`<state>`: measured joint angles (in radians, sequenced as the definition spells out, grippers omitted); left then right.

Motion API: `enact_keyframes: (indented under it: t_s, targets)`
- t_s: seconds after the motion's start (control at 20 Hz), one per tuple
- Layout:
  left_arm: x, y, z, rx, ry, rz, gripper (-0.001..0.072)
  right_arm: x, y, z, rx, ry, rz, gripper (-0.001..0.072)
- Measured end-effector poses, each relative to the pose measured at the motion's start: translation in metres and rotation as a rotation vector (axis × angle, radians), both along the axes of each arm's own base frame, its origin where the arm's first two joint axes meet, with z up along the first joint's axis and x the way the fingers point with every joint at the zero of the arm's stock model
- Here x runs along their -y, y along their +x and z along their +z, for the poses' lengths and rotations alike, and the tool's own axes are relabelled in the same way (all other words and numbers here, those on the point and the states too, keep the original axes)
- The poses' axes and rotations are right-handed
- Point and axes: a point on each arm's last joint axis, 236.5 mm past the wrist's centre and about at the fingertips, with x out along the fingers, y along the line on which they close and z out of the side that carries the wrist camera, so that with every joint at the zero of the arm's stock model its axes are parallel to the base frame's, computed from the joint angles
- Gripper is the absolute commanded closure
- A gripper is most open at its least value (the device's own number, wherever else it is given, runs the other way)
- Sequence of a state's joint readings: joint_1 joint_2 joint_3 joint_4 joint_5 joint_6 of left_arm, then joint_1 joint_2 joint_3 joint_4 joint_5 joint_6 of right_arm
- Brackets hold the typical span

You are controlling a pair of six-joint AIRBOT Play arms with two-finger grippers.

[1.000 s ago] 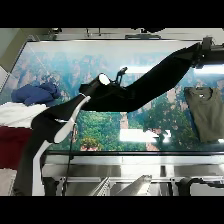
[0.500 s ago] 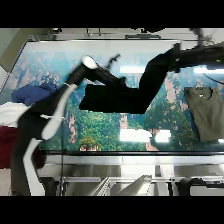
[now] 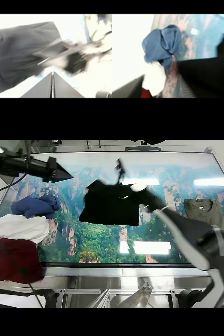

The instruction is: Fold the shirts.

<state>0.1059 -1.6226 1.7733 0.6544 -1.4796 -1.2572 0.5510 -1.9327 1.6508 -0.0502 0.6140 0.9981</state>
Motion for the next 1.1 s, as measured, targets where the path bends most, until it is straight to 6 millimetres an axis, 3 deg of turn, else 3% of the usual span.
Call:
enact_keyframes:
  t_s: [0.05,0.1,0.15,0.2,0.25,0.35,0.5,0.65,0.7,0.75,0.8,0.9,0.95,1.0,1.05,1.1]
  targets:
    - [-0.005,-0.004,-0.003,-0.004,0.001,0.011,0.0701,-0.019,-0.006,-0.012,0.006,0.015,0.003,0.0276]
    - [-0.008,-0.008,-0.006,-0.010,0.001,0.017,0.0701,-0.031,-0.011,-0.017,0.016,0.030,0.008,0.0499]
    - [-0.011,-0.012,-0.009,-0.014,0.002,0.019,0.0701,-0.037,-0.014,-0.018,0.030,0.039,0.015,0.0632]
    - [-0.012,-0.016,-0.012,-0.018,0.002,0.021,0.0701,-0.039,-0.014,-0.017,0.047,0.046,0.023,0.0635]
    - [-0.013,-0.019,-0.014,-0.020,0.004,0.023,0.0701,-0.036,-0.013,-0.014,0.059,0.052,0.038,0.0697]
    - [-0.014,-0.026,-0.016,-0.017,0.006,0.024,0.0701,-0.016,-0.006,-0.003,0.075,0.050,0.065,0.0698]
    - [-0.014,-0.037,-0.013,-0.004,0.009,0.024,0.0700,0.041,0.005,0.011,0.052,-0.026,0.109,0.0699]
    - [-0.017,-0.052,-0.011,0.002,0.009,0.040,0.0700,0.123,0.001,0.012,-0.018,-0.231,0.141,0.0698]
    - [-0.019,-0.057,-0.012,0.000,0.009,0.050,0.0700,0.157,-0.003,0.004,-0.063,-0.338,0.136,0.0674]
    - [-0.021,-0.063,-0.014,-0.002,0.009,0.063,0.0700,0.188,-0.007,-0.007,-0.116,-0.436,0.117,0.0401]
    - [-0.022,-0.068,-0.016,-0.007,0.009,0.073,0.0700,0.219,-0.010,-0.018,-0.173,-0.522,0.080,0.0039]
    - [-0.023,-0.077,-0.021,-0.016,0.009,0.088,0.0700,0.265,-0.013,-0.041,-0.284,-0.636,0.010,0.0008]
    - [-0.023,-0.081,-0.024,-0.019,0.008,0.097,0.0683,0.277,-0.014,-0.052,-0.331,-0.663,-0.018,0.0008]
    - [-0.023,-0.084,-0.027,-0.024,0.009,0.103,0.0510,0.287,-0.014,-0.064,-0.374,-0.681,-0.040,0.0008]
    - [-0.023,-0.087,-0.030,-0.029,0.009,0.107,0.0425,0.291,-0.014,-0.076,-0.414,-0.684,-0.056,0.0008]
    - [-0.023,-0.089,-0.033,-0.035,0.009,0.112,0.0426,0.294,-0.012,-0.090,-0.450,-0.681,-0.067,0.0009]
